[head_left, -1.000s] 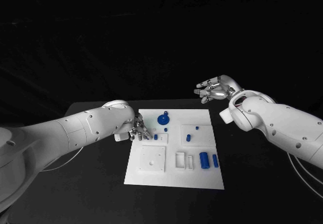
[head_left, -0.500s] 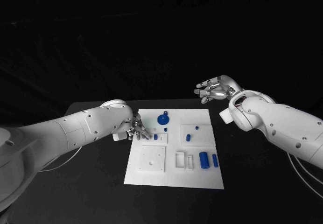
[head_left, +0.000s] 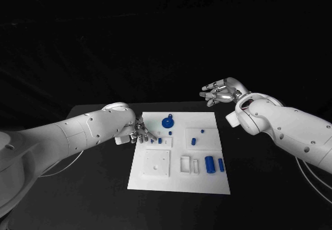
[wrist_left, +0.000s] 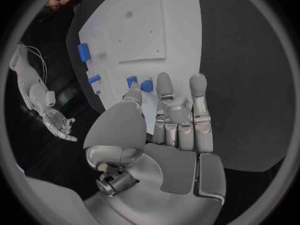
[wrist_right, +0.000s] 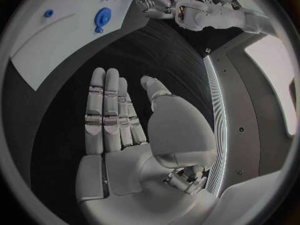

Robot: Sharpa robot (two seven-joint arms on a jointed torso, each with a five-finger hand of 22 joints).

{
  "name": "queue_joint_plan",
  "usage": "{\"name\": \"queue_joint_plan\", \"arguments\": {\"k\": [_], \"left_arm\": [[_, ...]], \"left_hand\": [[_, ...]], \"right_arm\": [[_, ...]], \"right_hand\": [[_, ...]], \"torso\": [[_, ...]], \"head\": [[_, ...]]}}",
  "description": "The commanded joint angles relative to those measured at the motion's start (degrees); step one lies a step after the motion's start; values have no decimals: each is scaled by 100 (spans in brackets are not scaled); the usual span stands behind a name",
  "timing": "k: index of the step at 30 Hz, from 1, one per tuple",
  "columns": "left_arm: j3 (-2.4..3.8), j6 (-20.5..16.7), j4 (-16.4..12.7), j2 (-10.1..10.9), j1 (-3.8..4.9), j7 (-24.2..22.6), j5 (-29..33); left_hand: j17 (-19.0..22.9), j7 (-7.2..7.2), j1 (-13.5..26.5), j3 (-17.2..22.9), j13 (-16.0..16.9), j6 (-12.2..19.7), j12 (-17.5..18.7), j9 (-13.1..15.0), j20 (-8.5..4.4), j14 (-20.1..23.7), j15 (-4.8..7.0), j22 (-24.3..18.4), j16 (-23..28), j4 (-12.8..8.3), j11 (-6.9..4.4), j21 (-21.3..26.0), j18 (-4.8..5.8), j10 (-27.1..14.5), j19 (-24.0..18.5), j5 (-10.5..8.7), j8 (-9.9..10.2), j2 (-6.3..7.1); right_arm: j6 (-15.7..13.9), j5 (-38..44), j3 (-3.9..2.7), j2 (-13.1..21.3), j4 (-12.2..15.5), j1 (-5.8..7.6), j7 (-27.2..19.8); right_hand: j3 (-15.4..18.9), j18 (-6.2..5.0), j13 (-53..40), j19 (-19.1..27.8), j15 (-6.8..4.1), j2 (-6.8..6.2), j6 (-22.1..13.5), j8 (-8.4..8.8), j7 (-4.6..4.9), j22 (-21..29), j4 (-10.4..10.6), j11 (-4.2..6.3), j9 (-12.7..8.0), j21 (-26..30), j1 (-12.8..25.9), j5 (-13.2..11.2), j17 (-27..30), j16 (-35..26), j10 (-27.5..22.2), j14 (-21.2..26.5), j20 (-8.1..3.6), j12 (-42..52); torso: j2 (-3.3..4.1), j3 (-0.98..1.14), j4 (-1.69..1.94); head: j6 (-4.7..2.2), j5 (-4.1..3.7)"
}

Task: Assemble the parts on the task board

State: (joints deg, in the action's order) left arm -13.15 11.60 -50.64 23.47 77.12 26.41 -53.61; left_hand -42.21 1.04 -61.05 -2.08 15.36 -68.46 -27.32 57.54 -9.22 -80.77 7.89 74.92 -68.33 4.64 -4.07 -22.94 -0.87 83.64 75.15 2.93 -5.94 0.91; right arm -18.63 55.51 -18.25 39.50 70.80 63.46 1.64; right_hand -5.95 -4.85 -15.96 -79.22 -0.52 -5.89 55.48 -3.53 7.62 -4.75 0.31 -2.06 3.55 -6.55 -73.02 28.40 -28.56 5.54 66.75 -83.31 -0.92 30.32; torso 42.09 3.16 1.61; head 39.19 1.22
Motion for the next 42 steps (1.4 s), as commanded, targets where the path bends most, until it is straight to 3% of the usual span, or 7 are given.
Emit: {"name": "queue_joint_plan", "arguments": {"k": [1,6,14,15,24,42], "left_arm": [[-2,-89,1,0,-5,-2,27],[0,-100,1,28,-5,-10,42],[0,-56,-2,52,-5,-26,74],[0,-50,-3,54,-5,-30,84],[0,22,-42,87,-6,-104,222],[6,-135,-120,113,-7,-216,444]], "left_hand": [[-21,-36,-33,-6,-16,-32,-12,7,1,-23,8,97,9,146,3,28,70,306,26,-18,21,107],[-31,-34,-106,2,-21,-40,-15,16,1,-27,9,96,11,170,1,30,69,306,28,-18,29,93],[-45,-38,-234,-148,-31,-32,-12,51,3,-23,6,96,18,-112,3,37,74,305,20,-18,37,-131],[-43,-38,-227,-259,-37,-32,-5,63,5,-19,3,97,33,-221,6,42,73,307,14,-18,44,-215],[-26,-43,-386,-248,-35,-5,21,62,22,9,-11,97,38,-393,12,53,70,302,-10,-16,57,-290],[-15,-58,-201,-268,-16,0,38,12,21,16,-10,97,36,-246,18,53,66,302,-6,-16,91,-172]], "right_arm": [[70,4,-3,1,3,-4,-60],[72,4,-3,6,0,-9,-61],[74,4,-3,6,-5,-26,-61],[74,4,-3,6,-5,-28,-61],[73,4,-3,7,-7,-36,-62],[74,4,-3,4,-7,-43,-61]], "right_hand": [[9,73,8,44,24,27,-40,4,-12,7,-17,-4,-1,-8,-25,17,8,-5,-51,28,-8,-2],[9,73,8,44,24,27,-40,4,-12,7,-17,-4,-1,-8,-25,17,8,-5,-51,28,-8,-2],[9,73,8,44,24,27,-40,4,-12,7,-17,-4,-1,-8,-25,17,8,-5,-51,28,-8,-2],[9,73,8,44,24,27,-40,4,-12,7,-17,-4,-1,-8,-25,17,8,-5,-51,28,-8,-2],[9,73,8,44,24,27,-40,4,-12,7,-17,-4,-1,-8,-25,17,8,-5,-51,28,-8,-2],[-2,71,10,45,24,26,-47,4,-11,7,-26,-3,-1,-9,-23,25,15,-5,-51,29,-7,-2]], "torso": [[0,-1,-1],[1,-3,-1],[1,-4,4],[0,-6,5],[1,-4,3],[1,2,1]], "head": [[-4,0],[4,-5],[-2,10],[-4,9],[-4,12],[-4,9]]}}
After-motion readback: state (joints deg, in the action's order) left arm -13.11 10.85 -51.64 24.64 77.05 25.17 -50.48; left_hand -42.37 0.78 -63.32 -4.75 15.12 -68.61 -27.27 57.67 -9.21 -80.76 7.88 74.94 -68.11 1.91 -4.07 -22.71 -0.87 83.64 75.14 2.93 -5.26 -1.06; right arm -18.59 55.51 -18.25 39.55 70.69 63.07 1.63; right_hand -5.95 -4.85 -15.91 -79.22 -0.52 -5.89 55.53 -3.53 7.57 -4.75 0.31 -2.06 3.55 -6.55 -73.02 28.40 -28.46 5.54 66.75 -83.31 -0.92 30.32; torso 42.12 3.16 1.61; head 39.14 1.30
